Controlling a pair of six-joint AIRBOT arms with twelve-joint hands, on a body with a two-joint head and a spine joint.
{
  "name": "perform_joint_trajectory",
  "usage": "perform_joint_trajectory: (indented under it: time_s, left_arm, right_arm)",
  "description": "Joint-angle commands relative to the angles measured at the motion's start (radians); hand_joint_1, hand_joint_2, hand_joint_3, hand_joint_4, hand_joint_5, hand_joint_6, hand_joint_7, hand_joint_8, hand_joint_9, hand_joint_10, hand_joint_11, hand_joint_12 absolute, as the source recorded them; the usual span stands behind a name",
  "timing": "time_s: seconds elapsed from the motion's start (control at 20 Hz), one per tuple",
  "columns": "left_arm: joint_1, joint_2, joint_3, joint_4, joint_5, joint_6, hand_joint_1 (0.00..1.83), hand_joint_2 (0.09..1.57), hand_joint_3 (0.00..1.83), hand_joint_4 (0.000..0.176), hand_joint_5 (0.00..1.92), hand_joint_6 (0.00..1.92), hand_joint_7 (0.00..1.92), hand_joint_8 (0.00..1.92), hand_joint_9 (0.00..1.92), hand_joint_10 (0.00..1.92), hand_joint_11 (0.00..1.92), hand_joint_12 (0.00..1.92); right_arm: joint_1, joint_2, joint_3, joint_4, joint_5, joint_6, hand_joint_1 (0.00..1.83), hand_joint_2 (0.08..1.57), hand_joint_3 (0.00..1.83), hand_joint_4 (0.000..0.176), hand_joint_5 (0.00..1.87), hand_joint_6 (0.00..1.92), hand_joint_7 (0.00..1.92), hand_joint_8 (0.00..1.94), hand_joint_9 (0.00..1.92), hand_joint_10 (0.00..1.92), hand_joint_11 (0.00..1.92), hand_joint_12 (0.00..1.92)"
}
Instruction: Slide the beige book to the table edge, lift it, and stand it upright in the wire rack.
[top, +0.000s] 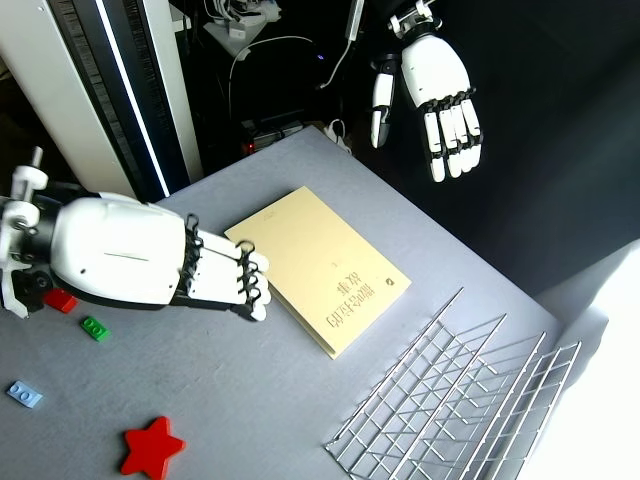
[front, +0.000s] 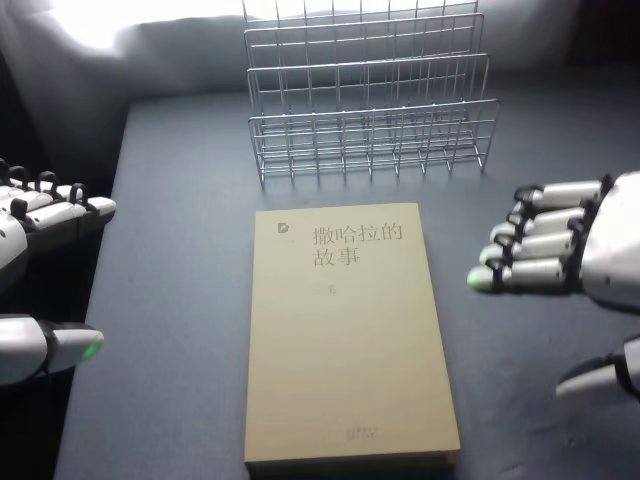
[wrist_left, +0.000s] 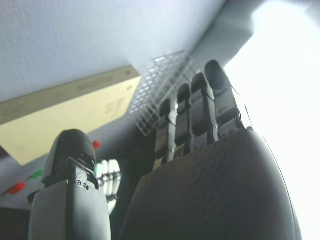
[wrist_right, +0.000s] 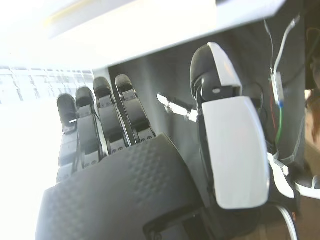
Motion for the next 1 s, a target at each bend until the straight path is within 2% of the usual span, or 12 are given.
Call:
perform_joint_trajectory:
  time_s: [0.0,0.05,0.15,0.3,0.35,0.4,0.45,0.55,0.65,0.7,0.85,0.95]
  left_arm:
    - [-0.014,0.011,0.0,0.001,-0.099,0.023,0.51,1.15,0.0,0.052,0.17,0.01,0.13,0.0,0.12,0.0,0.0,0.42]
    - [-0.019,0.011,-0.006,-0.035,-0.098,0.065,0.49,1.16,0.0,0.052,0.16,0.0,0.13,0.0,0.12,0.0,0.0,0.37]
    - [-0.019,0.011,-0.009,-0.055,-0.095,0.084,0.47,1.16,0.0,0.063,0.15,0.0,0.11,0.0,0.15,0.01,0.0,0.41]
    - [-0.018,0.013,-0.005,-0.066,-0.092,0.083,0.5,1.16,0.0,0.053,0.14,0.0,0.13,0.0,0.17,0.0,0.0,0.4]
    - [-0.018,0.013,-0.002,-0.066,-0.091,0.082,0.5,1.17,0.0,0.043,0.13,0.0,0.12,0.0,0.17,0.0,0.0,0.39]
    - [-0.018,0.013,0.002,-0.066,-0.091,0.077,0.51,1.17,0.0,0.046,0.11,0.0,0.12,0.0,0.18,0.0,0.0,0.38]
    - [-0.018,0.013,0.008,-0.066,-0.091,0.067,0.52,1.16,0.0,0.04,0.15,0.01,0.14,0.01,0.2,0.01,0.0,0.45]
    - [-0.014,0.013,0.022,-0.11,-0.067,0.044,0.49,1.16,0.0,0.054,0.14,0.0,0.14,0.0,0.22,0.01,0.0,0.55]
    - [-0.013,0.013,0.04,-0.128,0.003,0.009,0.5,1.15,0.0,0.055,0.15,0.01,0.14,0.0,0.2,0.0,0.0,0.57]
    - [-0.013,0.014,0.041,-0.12,0.013,0.009,0.5,1.15,0.0,0.054,0.17,0.01,0.15,0.0,0.19,0.0,0.0,0.52]
    - [-0.013,0.018,0.042,-0.085,0.014,0.004,0.49,1.15,0.0,0.053,0.18,0.01,0.14,0.0,0.17,0.0,0.0,0.47]
    - [-0.01,0.018,0.054,-0.145,0.016,-0.002,0.48,1.16,0.0,0.061,0.17,0.0,0.13,0.0,0.15,0.0,0.0,0.46]
  right_arm:
    - [0.002,0.0,0.002,0.023,0.06,-0.009,0.18,1.11,0.0,0.0,0.24,0.01,0.24,0.0,0.22,0.0,0.0,0.6]
    - [-0.012,-0.012,0.002,0.023,0.058,-0.04,0.15,1.12,0.0,0.0,0.21,0.0,0.23,0.0,0.2,0.0,0.0,0.52]
    - [-0.026,-0.029,0.005,0.023,0.042,-0.063,0.18,1.12,0.0,0.0,0.21,0.0,0.22,0.0,0.2,0.0,0.0,0.52]
    - [-0.041,-0.077,0.03,0.021,0.035,-0.065,0.21,1.11,0.0,0.005,0.22,0.0,0.21,0.0,0.19,0.0,0.0,0.51]
    - [-0.042,-0.089,0.039,0.018,0.041,-0.065,0.19,1.12,0.0,0.011,0.18,0.0,0.17,0.0,0.15,0.0,0.0,0.42]
    - [-0.044,-0.102,0.055,-0.001,0.064,-0.065,0.21,1.12,0.0,0.014,0.17,0.0,0.18,0.0,0.16,0.01,0.0,0.41]
    - [-0.047,-0.11,0.069,-0.016,0.083,-0.06,0.24,1.1,0.0,0.013,0.19,0.01,0.18,0.0,0.17,0.01,0.0,0.41]
    - [-0.048,-0.123,0.105,-0.114,0.127,0.034,0.21,1.11,0.0,0.009,0.2,0.01,0.19,0.0,0.17,0.0,0.0,0.36]
    - [-0.048,-0.134,0.152,-0.211,0.205,0.13,0.16,1.13,0.0,0.005,0.17,0.0,0.17,0.0,0.14,0.0,0.0,0.34]
    - [-0.048,-0.14,0.172,-0.232,0.23,0.161,0.13,1.13,0.0,0.013,0.16,0.0,0.17,0.0,0.14,0.0,0.0,0.34]
    - [-0.053,-0.162,0.222,-0.3,0.274,0.224,0.12,1.13,0.0,0.0,0.18,0.0,0.2,0.0,0.18,0.01,0.0,0.49]
    - [-0.053,-0.182,0.25,-0.352,0.294,0.253,0.1,1.14,0.0,0.0,0.18,0.0,0.19,0.0,0.18,0.01,0.0,0.39]
